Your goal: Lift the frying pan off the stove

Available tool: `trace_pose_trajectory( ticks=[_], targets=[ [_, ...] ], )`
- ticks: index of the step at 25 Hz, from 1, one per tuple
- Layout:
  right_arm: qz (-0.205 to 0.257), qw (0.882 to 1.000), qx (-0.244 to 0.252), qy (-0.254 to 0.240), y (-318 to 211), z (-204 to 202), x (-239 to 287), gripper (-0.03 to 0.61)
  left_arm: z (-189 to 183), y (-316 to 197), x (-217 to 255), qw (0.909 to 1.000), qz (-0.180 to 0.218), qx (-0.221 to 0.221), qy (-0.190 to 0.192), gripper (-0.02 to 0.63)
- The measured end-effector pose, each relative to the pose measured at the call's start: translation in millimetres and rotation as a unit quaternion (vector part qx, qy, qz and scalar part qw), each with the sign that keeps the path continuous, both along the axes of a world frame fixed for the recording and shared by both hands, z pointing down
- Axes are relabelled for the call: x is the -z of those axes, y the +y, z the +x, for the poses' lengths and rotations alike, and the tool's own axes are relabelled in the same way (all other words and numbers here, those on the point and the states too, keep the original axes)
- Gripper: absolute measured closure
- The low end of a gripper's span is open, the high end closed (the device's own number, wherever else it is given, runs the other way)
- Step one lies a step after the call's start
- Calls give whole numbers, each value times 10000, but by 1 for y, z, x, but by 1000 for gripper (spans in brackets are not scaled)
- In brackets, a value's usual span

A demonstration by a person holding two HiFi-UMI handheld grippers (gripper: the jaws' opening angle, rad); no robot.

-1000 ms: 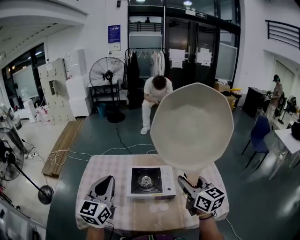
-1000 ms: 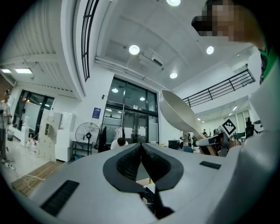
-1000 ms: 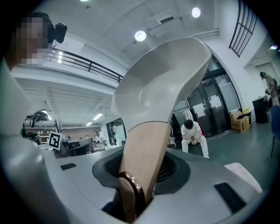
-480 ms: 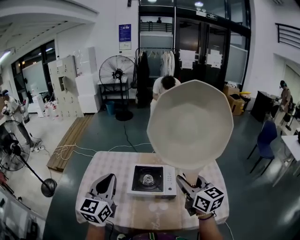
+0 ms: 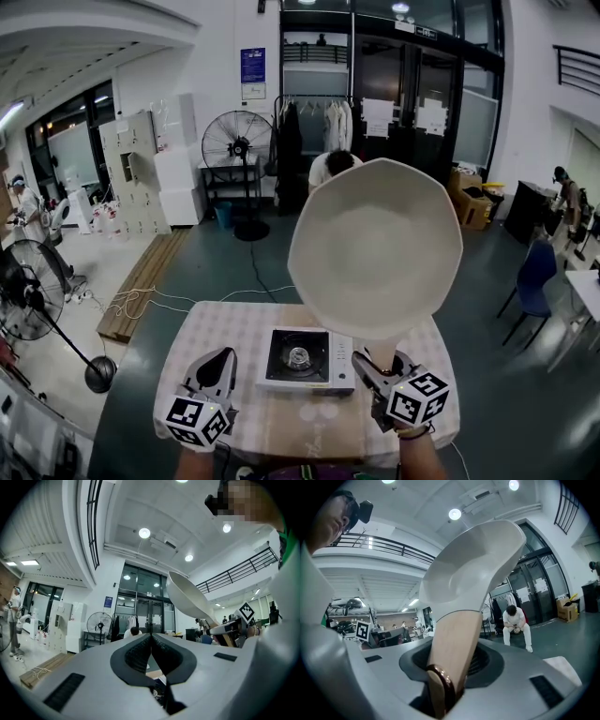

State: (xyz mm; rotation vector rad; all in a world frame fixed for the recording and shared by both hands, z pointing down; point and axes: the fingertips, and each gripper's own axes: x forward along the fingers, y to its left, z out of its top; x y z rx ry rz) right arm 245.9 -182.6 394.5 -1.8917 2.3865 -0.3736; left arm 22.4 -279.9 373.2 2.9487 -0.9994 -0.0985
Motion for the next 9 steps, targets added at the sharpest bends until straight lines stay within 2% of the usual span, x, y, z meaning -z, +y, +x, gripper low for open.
trace_pose_trajectory(
  ticks=[9],
  targets=[
    [-42,9999,103,57,4,1,-2,430,11,1,3,10000,24,-10,41,591]
  ],
)
